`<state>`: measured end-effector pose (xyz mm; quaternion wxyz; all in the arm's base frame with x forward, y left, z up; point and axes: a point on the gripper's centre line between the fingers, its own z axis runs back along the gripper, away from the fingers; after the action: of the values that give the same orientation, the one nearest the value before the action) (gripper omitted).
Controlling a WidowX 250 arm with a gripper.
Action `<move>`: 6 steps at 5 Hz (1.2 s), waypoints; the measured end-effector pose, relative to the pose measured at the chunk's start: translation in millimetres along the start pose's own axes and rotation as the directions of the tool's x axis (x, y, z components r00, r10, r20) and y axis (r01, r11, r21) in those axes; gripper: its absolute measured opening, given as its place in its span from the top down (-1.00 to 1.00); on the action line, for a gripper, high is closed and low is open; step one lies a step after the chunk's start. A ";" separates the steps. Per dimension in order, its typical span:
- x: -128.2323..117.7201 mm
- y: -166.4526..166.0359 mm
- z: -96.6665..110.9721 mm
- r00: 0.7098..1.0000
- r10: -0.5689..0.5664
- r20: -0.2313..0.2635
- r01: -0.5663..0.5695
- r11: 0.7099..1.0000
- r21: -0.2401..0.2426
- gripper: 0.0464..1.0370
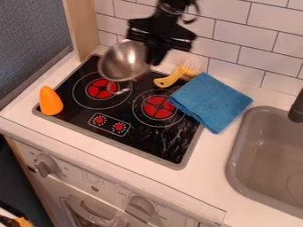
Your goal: Move the silver pot to the bottom of the right burner and blue cloth
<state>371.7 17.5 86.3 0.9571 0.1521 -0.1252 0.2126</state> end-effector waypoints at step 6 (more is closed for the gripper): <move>-110.4 -59.4 -6.5 0.966 -0.240 -0.091 0.233 0.969 -0.078 0.90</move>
<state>302.3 -72.3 32.6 0.9852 0.1231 -0.0651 0.0998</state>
